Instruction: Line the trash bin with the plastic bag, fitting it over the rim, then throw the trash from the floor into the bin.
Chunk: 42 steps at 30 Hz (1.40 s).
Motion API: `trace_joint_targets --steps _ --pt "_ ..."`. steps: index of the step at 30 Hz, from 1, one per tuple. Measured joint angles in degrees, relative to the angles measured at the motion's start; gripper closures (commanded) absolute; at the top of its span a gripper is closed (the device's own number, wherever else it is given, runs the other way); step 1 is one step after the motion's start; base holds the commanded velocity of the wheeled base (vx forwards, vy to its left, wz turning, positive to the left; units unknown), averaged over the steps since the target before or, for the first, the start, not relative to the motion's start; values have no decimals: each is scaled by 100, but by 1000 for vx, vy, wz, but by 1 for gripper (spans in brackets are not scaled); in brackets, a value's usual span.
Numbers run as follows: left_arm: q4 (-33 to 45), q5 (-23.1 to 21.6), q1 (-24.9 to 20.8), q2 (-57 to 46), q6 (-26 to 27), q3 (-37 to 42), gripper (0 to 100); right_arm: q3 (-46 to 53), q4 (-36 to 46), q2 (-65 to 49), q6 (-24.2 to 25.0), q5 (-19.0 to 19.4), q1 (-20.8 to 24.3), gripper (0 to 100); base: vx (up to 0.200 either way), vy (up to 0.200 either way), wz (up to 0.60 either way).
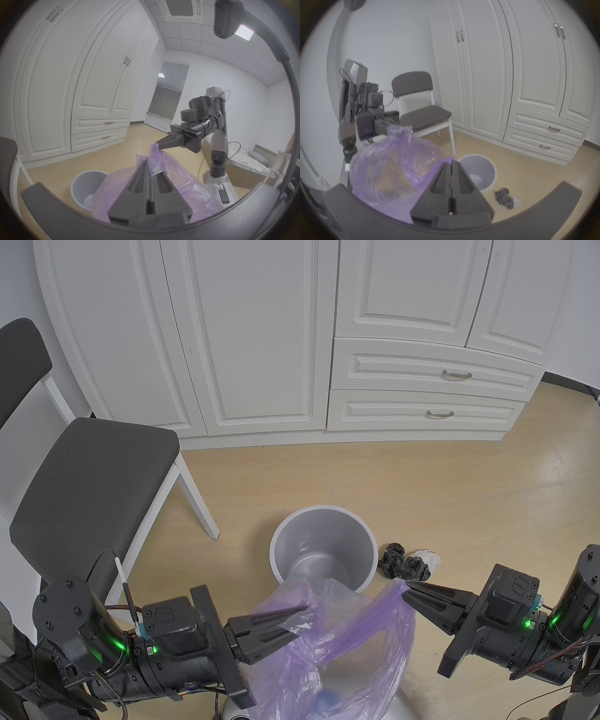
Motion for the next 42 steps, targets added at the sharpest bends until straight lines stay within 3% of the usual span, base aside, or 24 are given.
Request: trace_joint_targets --steps 7,18,24,33,42 --pt "-11 471 -22 -85 -505 -416 100 28 -872 496 165 -148 60 100 0 0 0" --pt "-6 972 39 -121 -1241 -917 100 -165 -3081 2042 364 -848 -39 100 0 0 0" --pt "-6 1235 273 196 -1914 -1408 100 -562 -3226 2789 569 -1076 -338 100 0 0 0" --pt "2 2038 412 880 -2903 -2356 100 -887 -3231 3155 657 -1128 -742 100 0 0 0" --pt "2 2178 382 1638 -3063 -2857 100 -923 -3235 3144 447 -1097 -1340 100 0 0 0"
